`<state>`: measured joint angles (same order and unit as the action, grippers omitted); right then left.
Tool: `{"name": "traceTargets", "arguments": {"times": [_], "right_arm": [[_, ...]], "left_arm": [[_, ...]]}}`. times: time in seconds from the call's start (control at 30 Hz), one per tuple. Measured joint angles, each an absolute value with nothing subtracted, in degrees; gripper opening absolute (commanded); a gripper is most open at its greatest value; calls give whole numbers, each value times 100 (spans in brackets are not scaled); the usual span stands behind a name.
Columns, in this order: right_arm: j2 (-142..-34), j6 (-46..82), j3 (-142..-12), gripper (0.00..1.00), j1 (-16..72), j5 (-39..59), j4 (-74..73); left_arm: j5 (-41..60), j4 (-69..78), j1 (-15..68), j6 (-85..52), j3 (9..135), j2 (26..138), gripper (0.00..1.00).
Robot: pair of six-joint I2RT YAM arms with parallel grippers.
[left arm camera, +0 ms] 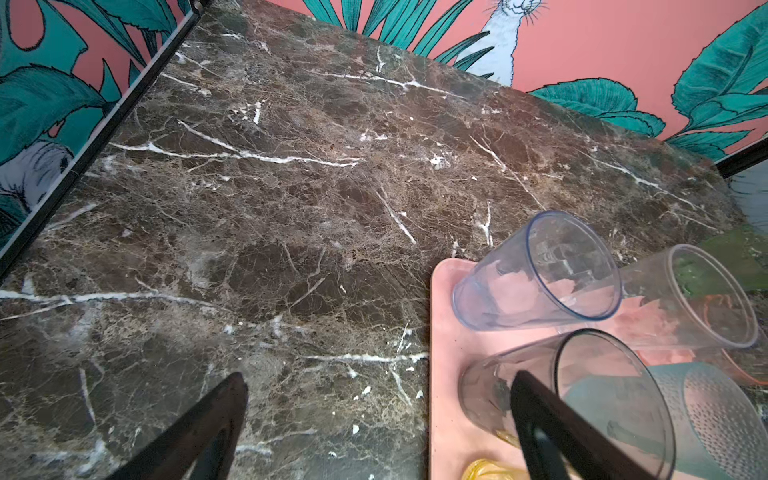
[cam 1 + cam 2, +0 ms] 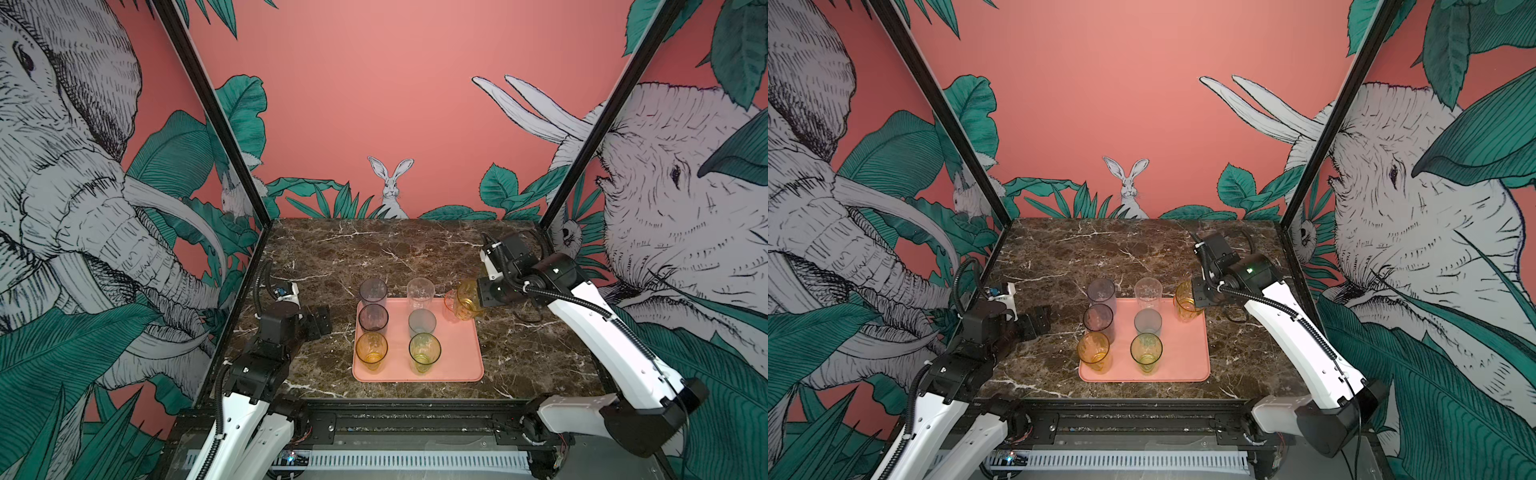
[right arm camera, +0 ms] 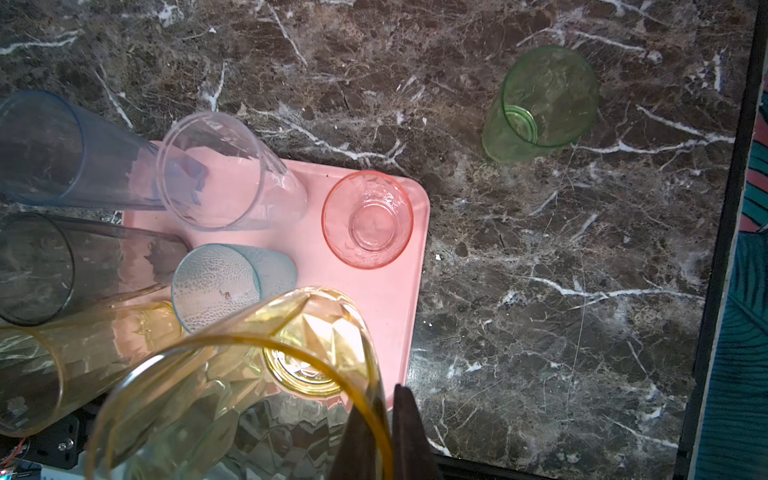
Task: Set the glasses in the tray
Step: 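Lift the yellow cup with the right gripper and carry it over the tray, then lower the yellow cup onto the tray beside the pink-rimmed cup, open right gripper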
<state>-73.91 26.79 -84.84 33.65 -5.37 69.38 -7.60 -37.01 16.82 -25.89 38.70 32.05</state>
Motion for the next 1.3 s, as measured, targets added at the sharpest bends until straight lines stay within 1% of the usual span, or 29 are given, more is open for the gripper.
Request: {"name": "traceTargets", "arguments": {"times": [0.27, 0.47, 0.97, 1.3], "right_arm": [[-6952, 3000, -7481, 0, 3747, -703, 6449], [-6772, 3188, -6847, 0, 3835, -784, 6090], [-6799, 3352, -5752, 0, 3865, -867, 5210], [-7118, 3409, -5457, 0, 3865, -902, 4678]], "left_arm": [[-698, -3701, 1682, -2604, 3806, 3197, 99], [-672, -3699, 1682, -2624, 3806, 3208, 99], [-646, -3693, 1682, -2683, 3791, 3282, 99], [-642, -3691, 1682, -2700, 3765, 3354, 99]]}}
